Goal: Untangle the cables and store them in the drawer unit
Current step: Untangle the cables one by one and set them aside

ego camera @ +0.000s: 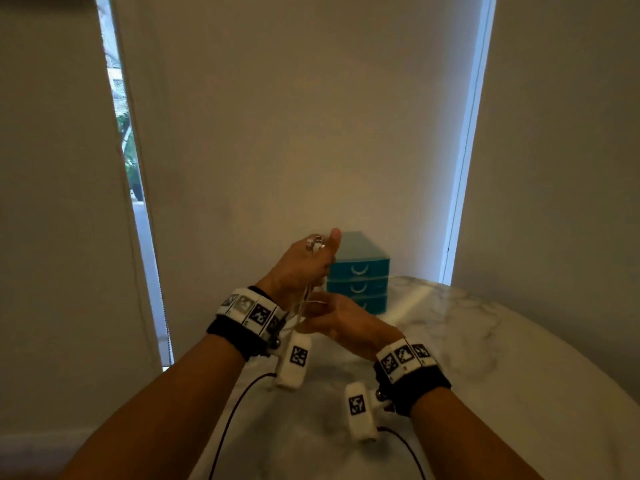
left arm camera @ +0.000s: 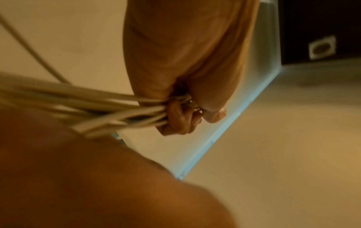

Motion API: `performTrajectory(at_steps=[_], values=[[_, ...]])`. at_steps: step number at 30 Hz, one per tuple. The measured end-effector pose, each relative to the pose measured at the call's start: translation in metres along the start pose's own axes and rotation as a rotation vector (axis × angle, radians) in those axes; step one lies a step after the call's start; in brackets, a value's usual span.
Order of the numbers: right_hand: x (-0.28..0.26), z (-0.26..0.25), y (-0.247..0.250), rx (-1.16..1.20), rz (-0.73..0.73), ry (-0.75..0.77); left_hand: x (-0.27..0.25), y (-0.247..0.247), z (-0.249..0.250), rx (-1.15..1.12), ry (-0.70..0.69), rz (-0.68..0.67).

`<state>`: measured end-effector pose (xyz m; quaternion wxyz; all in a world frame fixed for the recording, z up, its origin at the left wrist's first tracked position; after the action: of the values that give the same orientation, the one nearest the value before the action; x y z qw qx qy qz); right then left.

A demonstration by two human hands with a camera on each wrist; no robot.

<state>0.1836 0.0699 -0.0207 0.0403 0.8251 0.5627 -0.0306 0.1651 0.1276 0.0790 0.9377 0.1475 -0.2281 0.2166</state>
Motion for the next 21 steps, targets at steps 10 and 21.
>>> performTrajectory(at_steps=[10, 21], values=[[-0.025, 0.019, 0.035, 0.63, 0.085, 0.074, 0.006, -0.108, 0.005, 0.524, -0.039, -0.533], [-0.034, 0.037, 0.076, 0.705, 0.319, 0.096, 0.006, -0.09, -0.017, 0.394, 0.015, -0.516]])
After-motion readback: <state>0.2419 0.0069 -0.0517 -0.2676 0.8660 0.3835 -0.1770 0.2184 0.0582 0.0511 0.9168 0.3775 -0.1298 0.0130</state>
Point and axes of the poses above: each hand's wrist, its own x-axis towards the middle knuckle, its own y-axis out of the back of the hand, z = x × y, the point moved 10 cm from there along x, towards the middle knuckle, and after that the axes turned 11 degrees about -y, right-handed, at the moved point
